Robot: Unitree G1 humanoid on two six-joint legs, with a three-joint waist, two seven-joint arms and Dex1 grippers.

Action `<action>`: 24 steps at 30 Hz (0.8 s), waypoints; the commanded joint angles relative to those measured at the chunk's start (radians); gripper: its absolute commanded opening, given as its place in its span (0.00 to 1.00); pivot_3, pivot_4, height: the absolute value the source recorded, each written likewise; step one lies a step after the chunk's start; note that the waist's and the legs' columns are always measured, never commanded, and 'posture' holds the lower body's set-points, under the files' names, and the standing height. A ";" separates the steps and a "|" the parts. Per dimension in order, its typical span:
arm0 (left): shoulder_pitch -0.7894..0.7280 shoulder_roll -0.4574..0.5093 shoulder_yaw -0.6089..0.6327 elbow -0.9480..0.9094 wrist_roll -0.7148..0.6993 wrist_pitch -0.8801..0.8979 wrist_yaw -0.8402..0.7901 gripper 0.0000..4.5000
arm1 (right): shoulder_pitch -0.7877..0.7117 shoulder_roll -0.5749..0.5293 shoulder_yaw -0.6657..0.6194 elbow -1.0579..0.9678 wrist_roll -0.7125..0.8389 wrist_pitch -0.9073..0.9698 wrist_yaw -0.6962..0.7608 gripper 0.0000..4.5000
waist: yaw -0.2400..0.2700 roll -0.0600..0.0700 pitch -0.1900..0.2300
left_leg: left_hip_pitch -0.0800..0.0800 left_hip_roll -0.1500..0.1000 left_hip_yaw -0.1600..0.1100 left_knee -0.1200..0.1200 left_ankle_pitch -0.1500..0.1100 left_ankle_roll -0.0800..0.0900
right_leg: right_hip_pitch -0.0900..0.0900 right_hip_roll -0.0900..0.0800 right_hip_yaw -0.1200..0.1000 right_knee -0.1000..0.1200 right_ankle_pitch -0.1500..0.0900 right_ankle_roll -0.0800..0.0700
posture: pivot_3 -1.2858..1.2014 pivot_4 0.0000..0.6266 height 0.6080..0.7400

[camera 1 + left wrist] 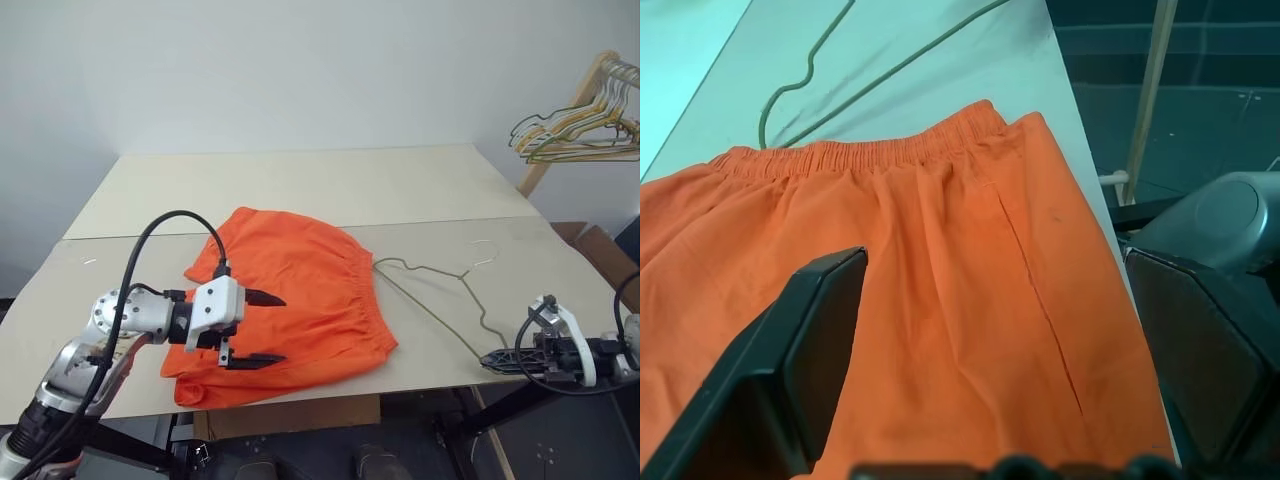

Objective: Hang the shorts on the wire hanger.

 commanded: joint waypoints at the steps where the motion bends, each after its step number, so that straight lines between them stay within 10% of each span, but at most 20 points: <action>1: -0.006 0.009 0.013 -0.029 -0.012 -0.010 -0.005 0.99 | 0.019 -0.017 -0.045 -0.033 0.021 0.001 0.029 0.00 | 0.000 0.000 0.000 | 0.000 0.000 0.000 0.000 0.000 0.000 | 0.000 0.000 0.000 0.000 0.000 0.000 | 0.50 0.00 1.00; 24: 0.002 0.009 -0.002 -0.033 0.024 -0.016 0.008 0.99 | 0.032 0.085 -0.022 -0.123 0.063 0.028 0.019 0.00 | 0.010 0.000 -0.001 | 0.002 0.000 0.000 0.001 0.000 0.000 | 0.001 0.000 0.001 0.000 0.000 0.001 | 0.51 0.00 1.00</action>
